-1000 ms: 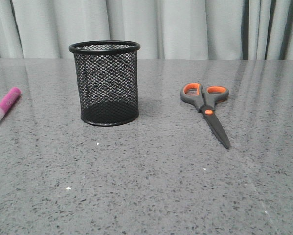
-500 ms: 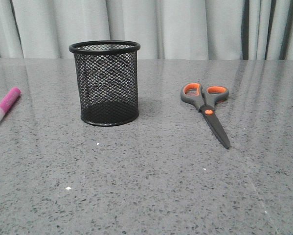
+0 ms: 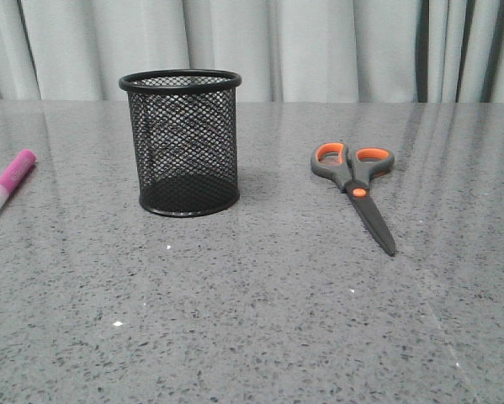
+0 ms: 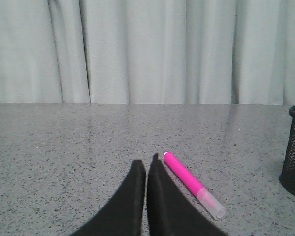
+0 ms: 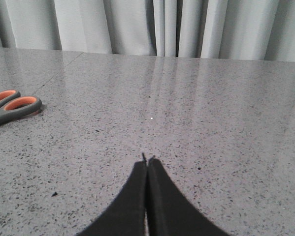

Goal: Put pen and scissors into bin
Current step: 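Move the left gripper down toward the pink highlighter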

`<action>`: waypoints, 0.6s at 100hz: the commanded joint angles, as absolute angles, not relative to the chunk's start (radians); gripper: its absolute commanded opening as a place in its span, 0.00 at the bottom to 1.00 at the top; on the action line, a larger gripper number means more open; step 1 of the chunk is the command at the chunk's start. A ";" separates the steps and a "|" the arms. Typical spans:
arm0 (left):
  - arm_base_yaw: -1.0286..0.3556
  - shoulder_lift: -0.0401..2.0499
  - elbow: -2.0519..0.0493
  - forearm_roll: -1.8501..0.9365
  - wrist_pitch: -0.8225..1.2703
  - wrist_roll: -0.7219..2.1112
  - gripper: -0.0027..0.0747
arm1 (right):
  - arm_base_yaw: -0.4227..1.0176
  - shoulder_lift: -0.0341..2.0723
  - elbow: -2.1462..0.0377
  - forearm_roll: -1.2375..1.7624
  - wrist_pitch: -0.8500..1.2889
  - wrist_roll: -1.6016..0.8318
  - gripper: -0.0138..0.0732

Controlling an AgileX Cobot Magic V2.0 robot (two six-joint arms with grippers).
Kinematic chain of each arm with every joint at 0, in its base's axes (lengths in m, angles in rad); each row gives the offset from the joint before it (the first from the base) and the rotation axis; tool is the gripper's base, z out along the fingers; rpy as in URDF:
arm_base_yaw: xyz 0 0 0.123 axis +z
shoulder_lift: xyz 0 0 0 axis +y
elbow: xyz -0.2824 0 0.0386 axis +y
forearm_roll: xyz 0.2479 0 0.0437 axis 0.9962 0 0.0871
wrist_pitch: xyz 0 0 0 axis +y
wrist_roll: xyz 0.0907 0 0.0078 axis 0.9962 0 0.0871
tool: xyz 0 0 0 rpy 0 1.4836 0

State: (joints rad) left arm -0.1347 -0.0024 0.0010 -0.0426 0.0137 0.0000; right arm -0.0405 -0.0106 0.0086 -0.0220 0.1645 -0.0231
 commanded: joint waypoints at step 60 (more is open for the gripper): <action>-0.134 -0.030 0.026 -0.318 -0.053 -0.010 0.01 | -0.041 -0.027 0.026 0.315 -0.084 -0.029 0.07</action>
State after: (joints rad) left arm -0.1347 -0.0024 0.0010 -0.2475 0.0137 0.0000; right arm -0.0405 -0.0106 0.0086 0.2683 0.0322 -0.0231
